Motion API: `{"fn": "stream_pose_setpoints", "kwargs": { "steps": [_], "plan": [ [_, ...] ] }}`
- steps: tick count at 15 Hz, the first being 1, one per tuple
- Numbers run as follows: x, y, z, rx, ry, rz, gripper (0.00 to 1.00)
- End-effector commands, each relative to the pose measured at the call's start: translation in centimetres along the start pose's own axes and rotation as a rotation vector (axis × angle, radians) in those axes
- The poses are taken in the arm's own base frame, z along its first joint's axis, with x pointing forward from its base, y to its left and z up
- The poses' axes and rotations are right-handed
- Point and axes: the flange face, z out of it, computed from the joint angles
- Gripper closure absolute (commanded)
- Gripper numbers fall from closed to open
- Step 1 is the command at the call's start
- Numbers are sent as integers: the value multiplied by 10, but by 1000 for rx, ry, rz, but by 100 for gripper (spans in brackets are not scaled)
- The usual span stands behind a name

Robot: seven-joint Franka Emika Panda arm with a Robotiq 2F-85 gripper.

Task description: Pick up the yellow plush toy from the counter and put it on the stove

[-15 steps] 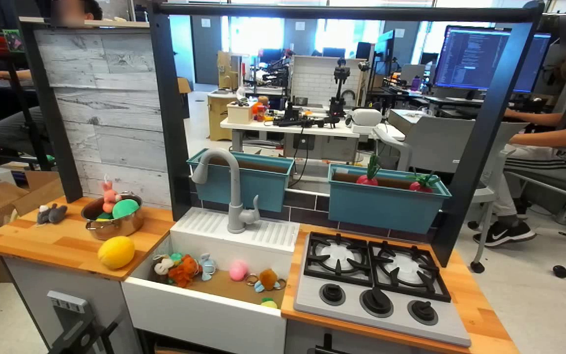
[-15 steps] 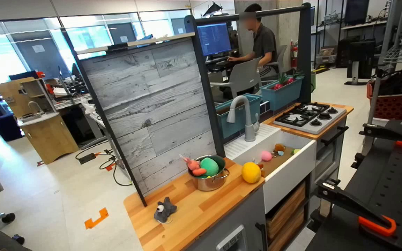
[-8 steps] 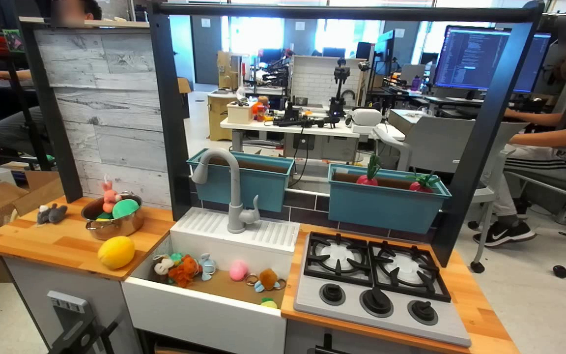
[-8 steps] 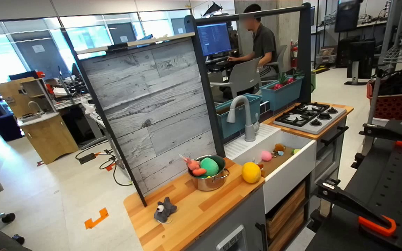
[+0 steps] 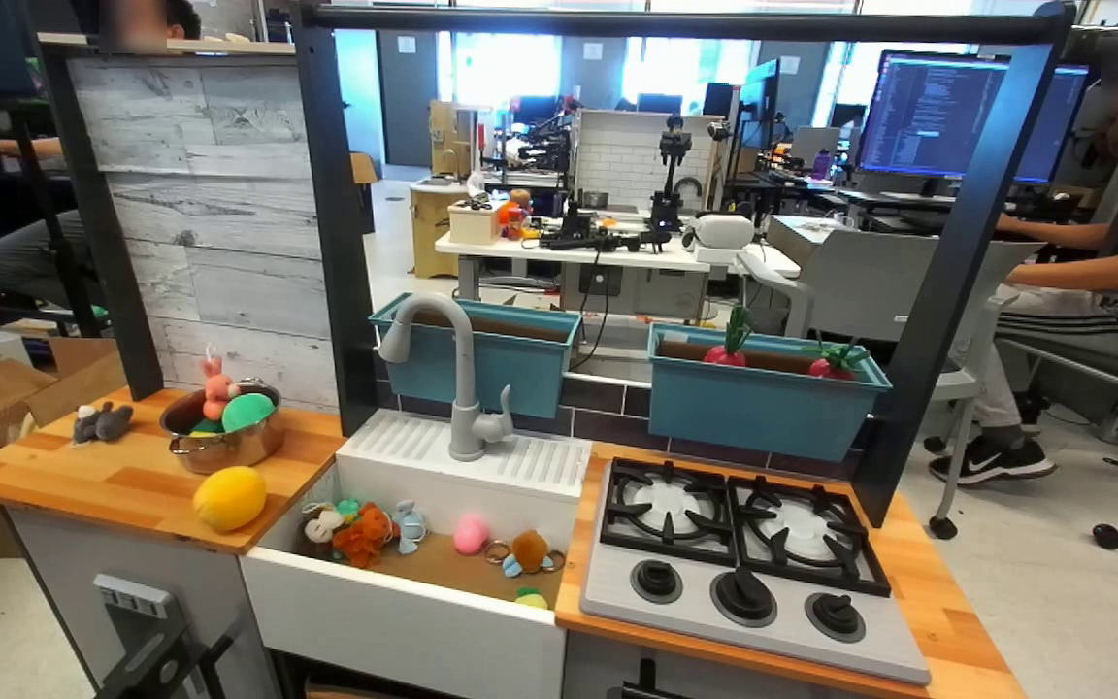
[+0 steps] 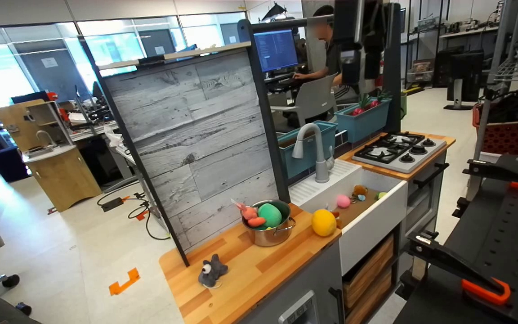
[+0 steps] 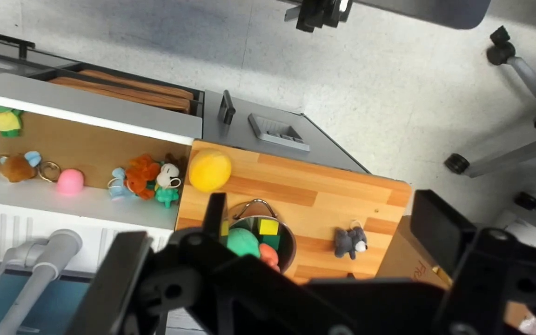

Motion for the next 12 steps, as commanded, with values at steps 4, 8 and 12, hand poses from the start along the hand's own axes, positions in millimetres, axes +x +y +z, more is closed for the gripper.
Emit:
{"fn": "stream_pose_setpoints", "kwargs": {
  "steps": [4,8,12],
  "plan": [
    [102,5,57,22,-66,62,0],
    [141,11,99,-4,-109,135,0],
    [158,23,135,-26,-170,201,0]
  ]
}}
